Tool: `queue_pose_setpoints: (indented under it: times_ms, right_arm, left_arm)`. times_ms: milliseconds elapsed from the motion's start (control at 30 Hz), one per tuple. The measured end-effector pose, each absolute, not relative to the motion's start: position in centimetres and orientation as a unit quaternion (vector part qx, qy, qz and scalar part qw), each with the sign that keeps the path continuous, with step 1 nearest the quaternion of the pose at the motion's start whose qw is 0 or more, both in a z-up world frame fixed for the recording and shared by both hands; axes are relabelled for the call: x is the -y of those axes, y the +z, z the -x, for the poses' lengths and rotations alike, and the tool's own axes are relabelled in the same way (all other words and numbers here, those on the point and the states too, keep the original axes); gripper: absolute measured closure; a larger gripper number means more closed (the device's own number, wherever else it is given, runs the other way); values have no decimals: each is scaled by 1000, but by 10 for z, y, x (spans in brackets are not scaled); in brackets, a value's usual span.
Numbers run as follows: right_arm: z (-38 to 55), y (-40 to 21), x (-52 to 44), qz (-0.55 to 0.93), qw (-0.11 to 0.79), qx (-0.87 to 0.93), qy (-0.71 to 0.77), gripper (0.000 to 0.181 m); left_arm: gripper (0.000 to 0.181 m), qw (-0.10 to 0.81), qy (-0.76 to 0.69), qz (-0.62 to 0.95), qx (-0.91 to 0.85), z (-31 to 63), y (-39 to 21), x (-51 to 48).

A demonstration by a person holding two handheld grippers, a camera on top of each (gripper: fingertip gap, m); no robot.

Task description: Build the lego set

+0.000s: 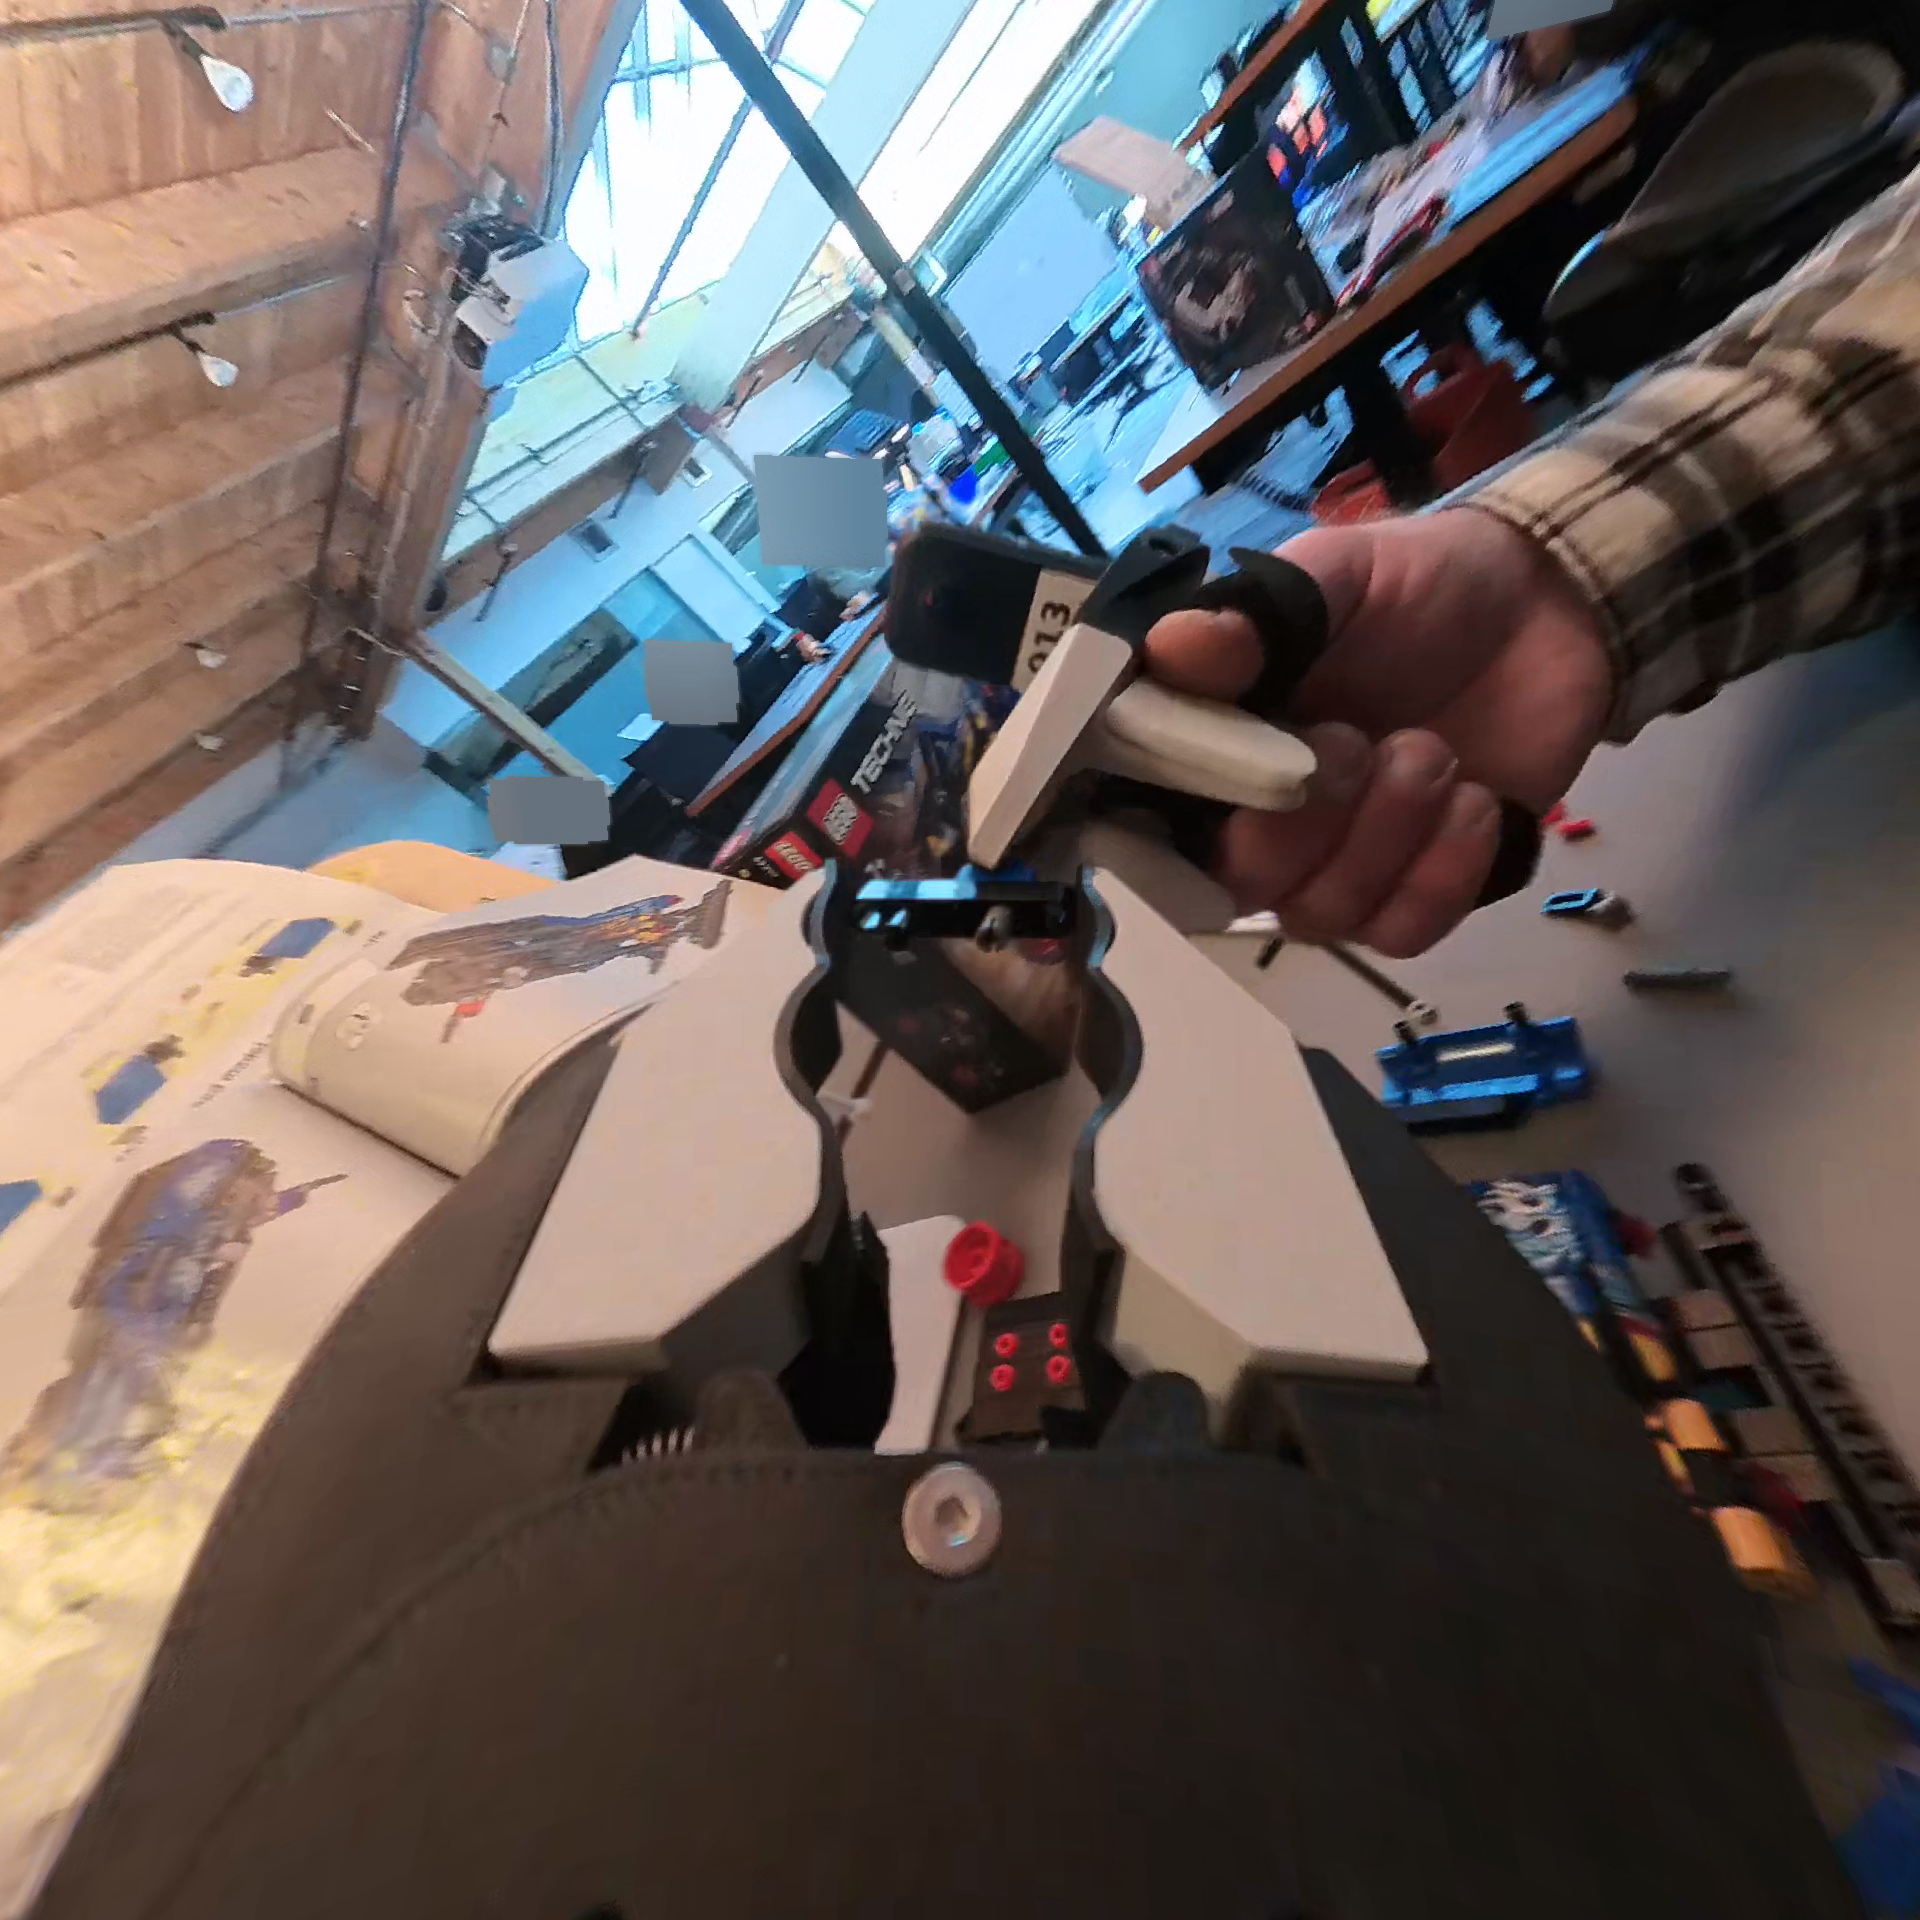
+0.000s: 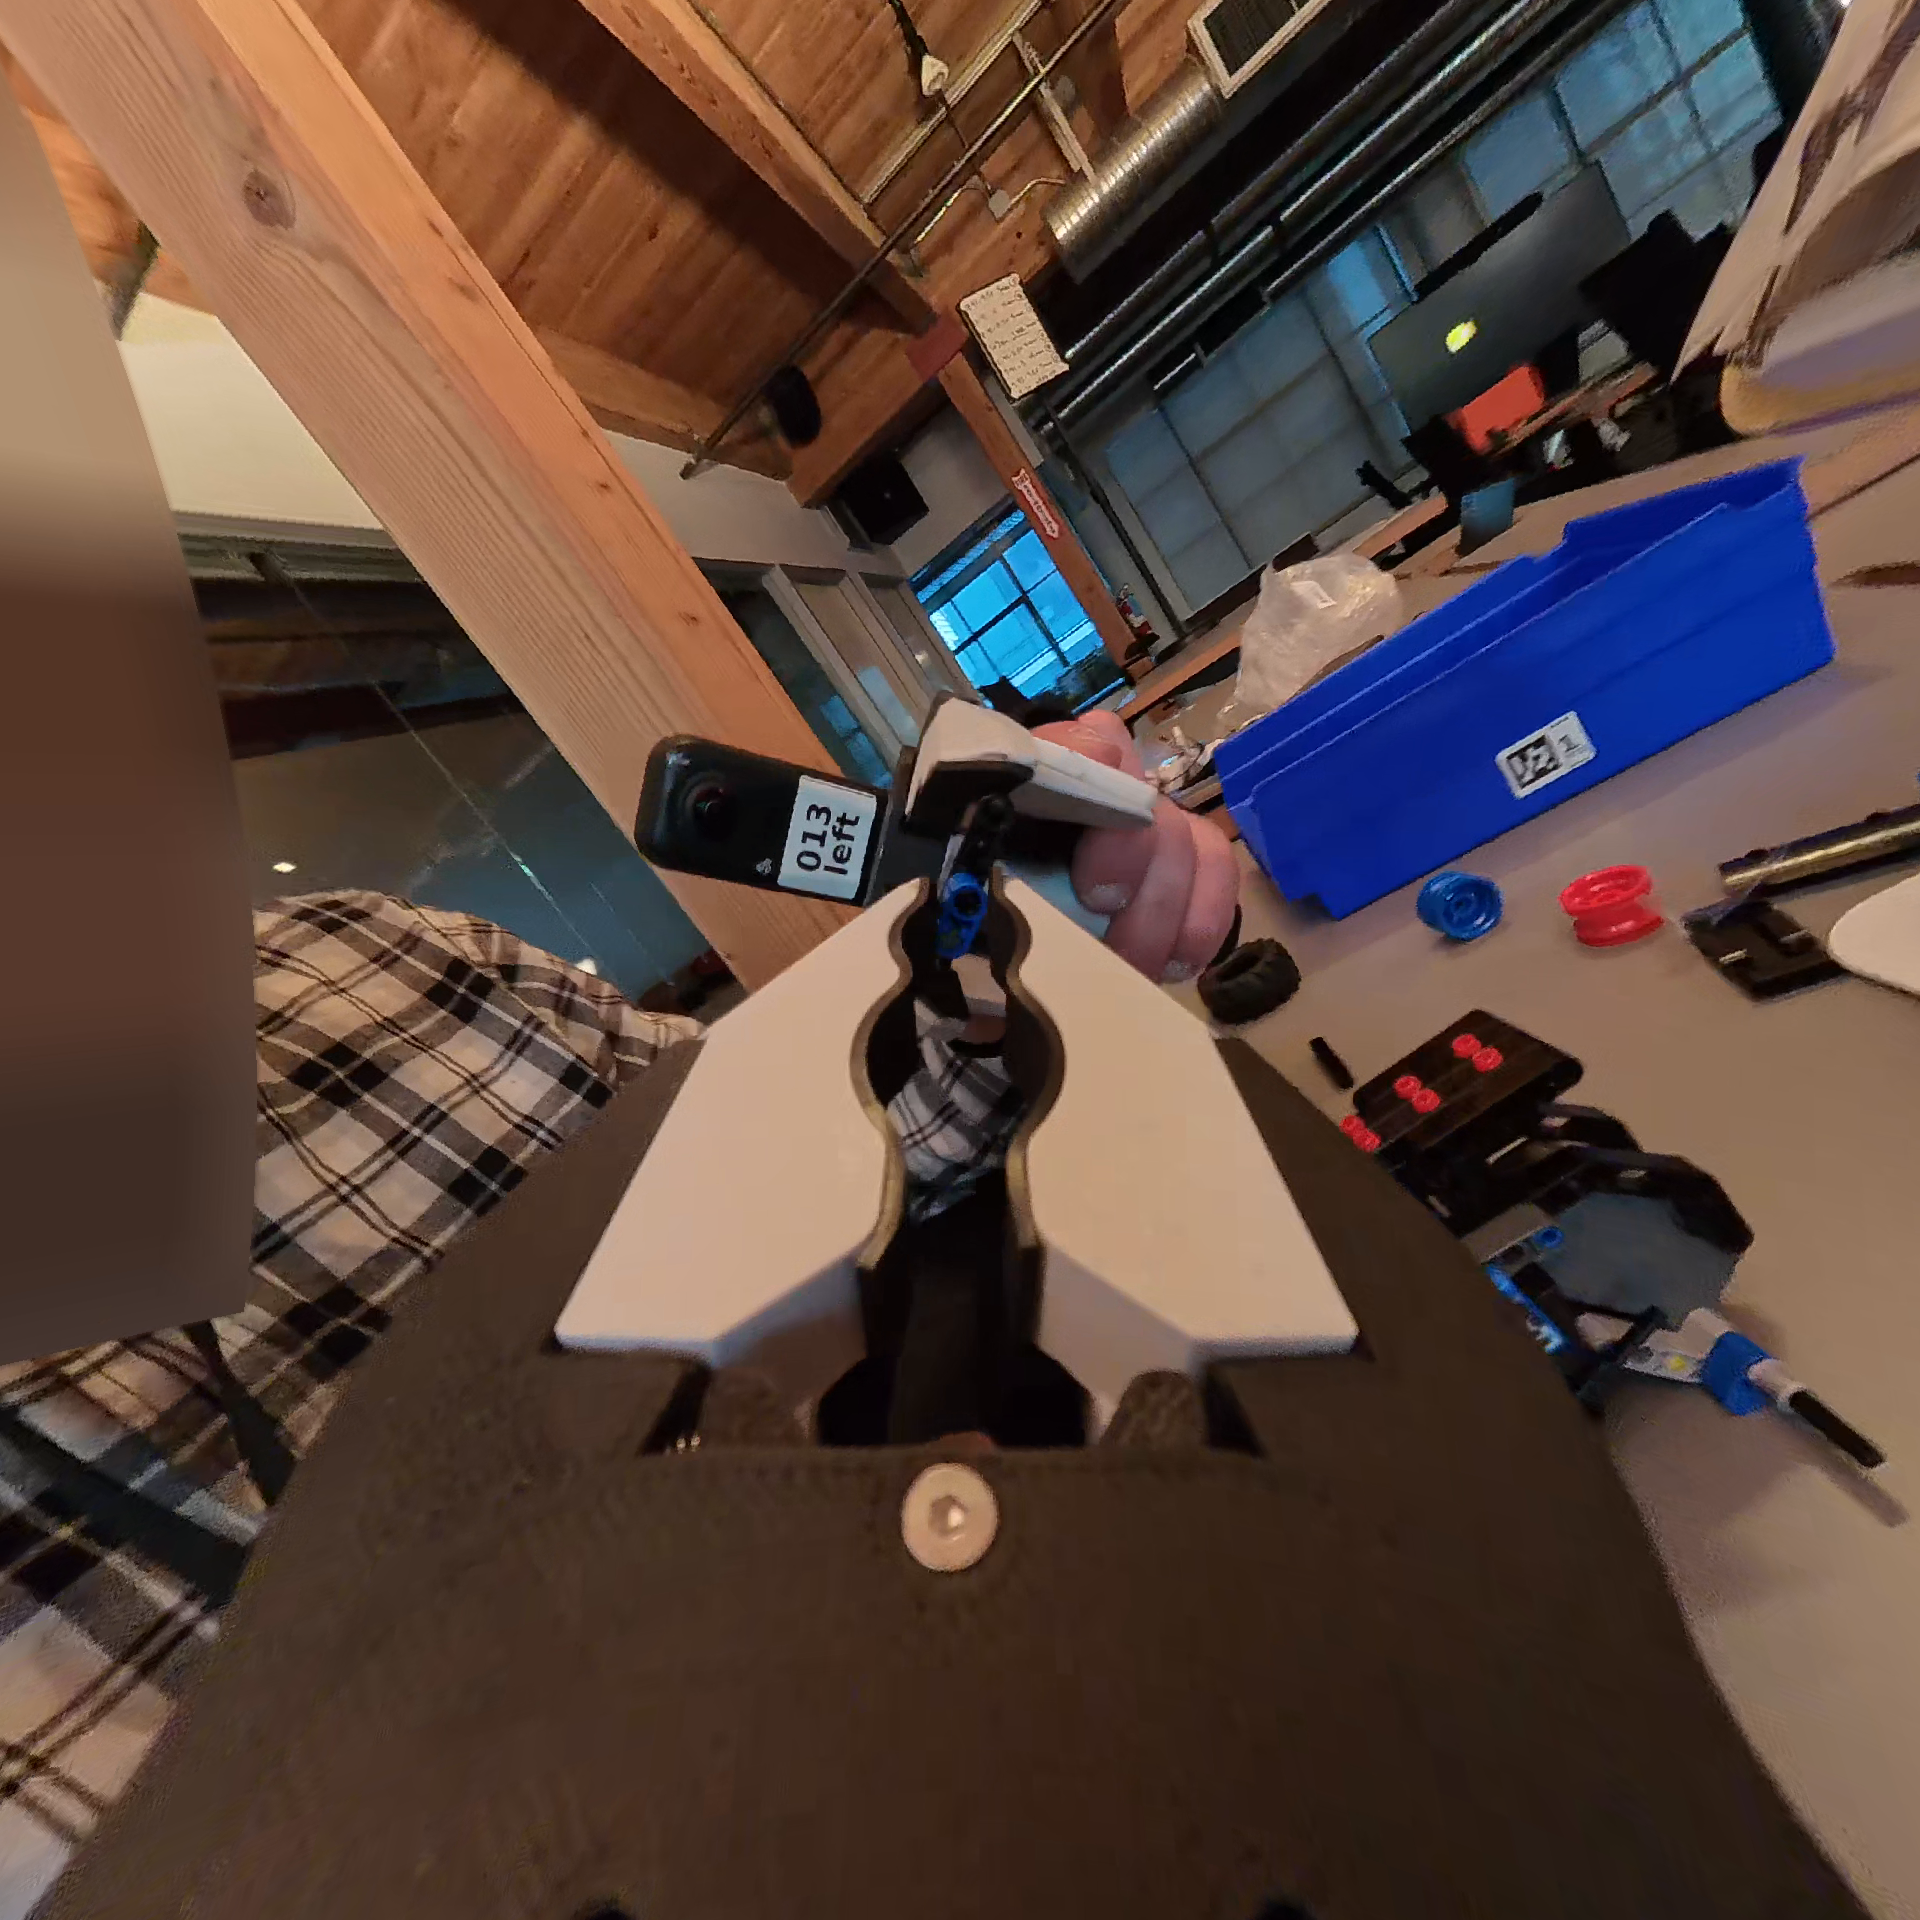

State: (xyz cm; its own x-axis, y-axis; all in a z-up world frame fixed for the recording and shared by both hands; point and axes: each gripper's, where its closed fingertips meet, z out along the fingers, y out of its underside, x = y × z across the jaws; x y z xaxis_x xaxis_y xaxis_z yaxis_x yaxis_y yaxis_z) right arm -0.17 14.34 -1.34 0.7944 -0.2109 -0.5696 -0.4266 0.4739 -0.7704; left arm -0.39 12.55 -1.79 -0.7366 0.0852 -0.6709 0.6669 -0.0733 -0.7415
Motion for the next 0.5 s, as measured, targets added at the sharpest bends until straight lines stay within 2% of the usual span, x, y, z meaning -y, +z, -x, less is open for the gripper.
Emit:
queue_pose_setpoints:
  times_ms: [100,300,400,500]
  right_arm:
    - [5,-14,-145,502,802,-307,105,173]
    - [6,-19,-145,535,784,-306,77,176]
    - [-3,-36,-137,543,761,-347,76,176]
    - [-11,-65,-131,558,722,-401,85,176]
  left_arm:
    - [140,240,-665,-302,-639,7,-17,-124]
    - [139,256,-642,-312,-652,4,-26,-122]
    - [123,219,-611,-292,-702,-9,-40,-124]
    - [99,160,-555,-248,-778,-33,-66,-131]
